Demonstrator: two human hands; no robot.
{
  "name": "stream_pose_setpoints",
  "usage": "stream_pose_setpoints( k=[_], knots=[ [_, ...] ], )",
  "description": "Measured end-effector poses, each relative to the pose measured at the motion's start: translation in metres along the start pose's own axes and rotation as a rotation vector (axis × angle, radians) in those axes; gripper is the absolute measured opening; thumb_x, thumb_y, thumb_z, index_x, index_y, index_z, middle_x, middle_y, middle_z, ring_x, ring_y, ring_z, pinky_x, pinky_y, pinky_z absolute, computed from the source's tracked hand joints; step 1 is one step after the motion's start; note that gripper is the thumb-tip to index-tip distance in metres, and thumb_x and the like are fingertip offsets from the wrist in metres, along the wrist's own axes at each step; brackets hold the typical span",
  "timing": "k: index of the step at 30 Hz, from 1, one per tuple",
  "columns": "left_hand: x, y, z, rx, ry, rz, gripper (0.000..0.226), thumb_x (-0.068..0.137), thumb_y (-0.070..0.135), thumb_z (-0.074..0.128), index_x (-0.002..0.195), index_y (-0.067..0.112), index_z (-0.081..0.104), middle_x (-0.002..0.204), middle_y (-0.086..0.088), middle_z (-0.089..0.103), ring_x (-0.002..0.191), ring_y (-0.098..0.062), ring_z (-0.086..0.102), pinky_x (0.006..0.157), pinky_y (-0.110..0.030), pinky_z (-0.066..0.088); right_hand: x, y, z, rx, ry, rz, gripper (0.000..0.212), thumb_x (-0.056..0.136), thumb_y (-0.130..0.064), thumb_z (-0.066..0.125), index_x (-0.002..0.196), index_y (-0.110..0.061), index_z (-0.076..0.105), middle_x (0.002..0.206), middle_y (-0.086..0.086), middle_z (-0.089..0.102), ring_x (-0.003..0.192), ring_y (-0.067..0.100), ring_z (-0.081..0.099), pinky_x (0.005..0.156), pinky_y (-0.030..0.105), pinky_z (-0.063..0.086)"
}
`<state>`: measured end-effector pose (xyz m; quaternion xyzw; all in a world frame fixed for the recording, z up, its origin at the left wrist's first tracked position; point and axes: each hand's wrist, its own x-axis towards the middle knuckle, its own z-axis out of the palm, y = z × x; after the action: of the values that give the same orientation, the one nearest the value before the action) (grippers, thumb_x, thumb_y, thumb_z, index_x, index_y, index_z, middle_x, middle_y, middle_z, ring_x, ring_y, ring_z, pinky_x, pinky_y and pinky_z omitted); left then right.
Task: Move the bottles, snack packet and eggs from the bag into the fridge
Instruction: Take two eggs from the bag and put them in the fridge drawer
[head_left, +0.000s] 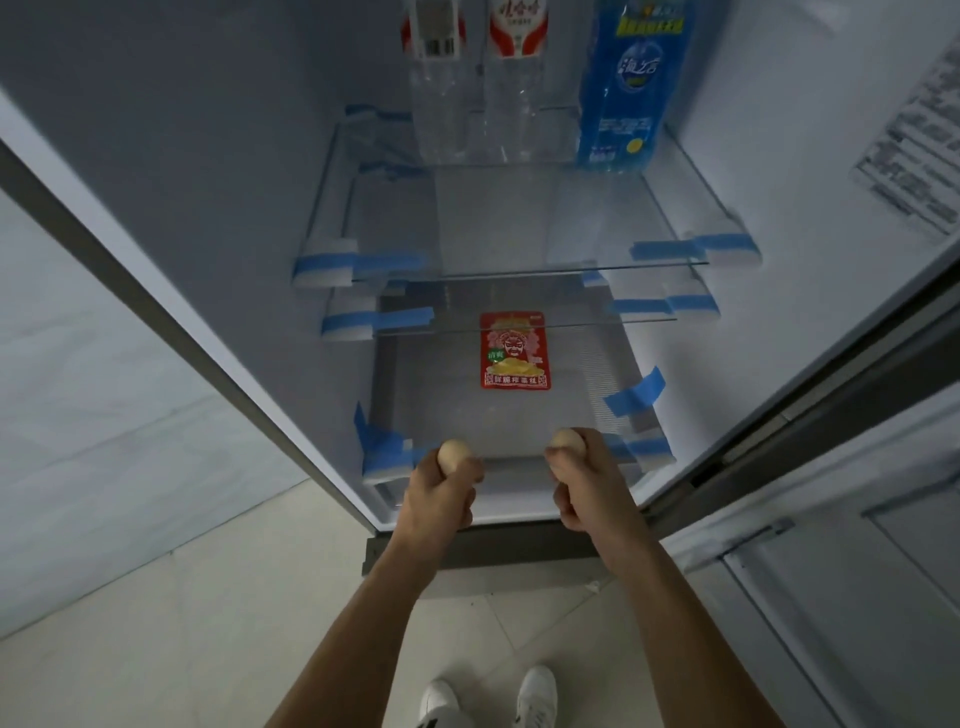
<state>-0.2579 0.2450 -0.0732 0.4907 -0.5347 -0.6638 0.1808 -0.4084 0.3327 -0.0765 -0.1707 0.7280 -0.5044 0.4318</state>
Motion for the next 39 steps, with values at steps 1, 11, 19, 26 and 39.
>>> stream_pose_setpoints(
  k=[1,11,19,26,39],
  knots=[
    [0.004,-0.003,-0.001,0.002,-0.016,-0.021,0.023,0.095,0.025,0.061,0.112,0.012,0.054,0.083,-0.01,0.053,0.07,-0.017,0.05,0.061,-0.029,0.044,0.004,0.004,0.001,-0.039,-0.013,-0.026,0.021,0.103,-0.029,0.053,0.12,-0.018,0.048,0.083,0.007,0.051,0.062,0.011,0.049,0.046,0.014,0.042],
    [0.07,-0.039,-0.012,0.25,0.168,0.076,0.042,0.083,0.038,0.076,0.115,0.023,0.052,0.101,0.0,0.065,0.086,-0.016,0.068,0.071,-0.029,0.059,0.061,0.046,0.009,-0.755,0.146,-0.407,0.038,0.092,-0.051,0.063,0.115,-0.024,0.05,0.091,-0.01,0.06,0.078,0.008,0.061,0.069,0.022,0.051],
    [0.104,-0.047,-0.009,0.524,0.257,0.262,0.04,0.078,0.034,0.082,0.111,0.018,0.065,0.103,-0.002,0.063,0.086,-0.017,0.061,0.065,-0.017,0.045,0.1,0.06,0.022,-0.984,0.241,-0.471,0.047,0.092,-0.06,0.056,0.117,-0.021,0.047,0.098,0.001,0.07,0.081,0.02,0.07,0.074,0.041,0.06],
    [0.112,-0.056,0.001,0.569,0.283,0.265,0.039,0.076,0.035,0.082,0.107,0.016,0.067,0.101,-0.001,0.062,0.083,-0.015,0.059,0.067,-0.019,0.044,0.11,0.066,0.026,-1.1,0.3,-0.582,0.049,0.091,-0.061,0.058,0.112,-0.017,0.051,0.093,0.003,0.073,0.079,0.025,0.072,0.077,0.04,0.057],
    [0.11,-0.069,0.005,0.586,0.309,0.346,0.051,0.074,0.04,0.083,0.112,0.012,0.064,0.111,-0.005,0.061,0.089,-0.016,0.06,0.069,-0.013,0.044,0.11,0.076,0.027,-1.111,0.355,-0.617,0.055,0.084,-0.061,0.067,0.111,-0.015,0.055,0.092,0.005,0.074,0.079,0.029,0.073,0.077,0.043,0.057]
  ],
)
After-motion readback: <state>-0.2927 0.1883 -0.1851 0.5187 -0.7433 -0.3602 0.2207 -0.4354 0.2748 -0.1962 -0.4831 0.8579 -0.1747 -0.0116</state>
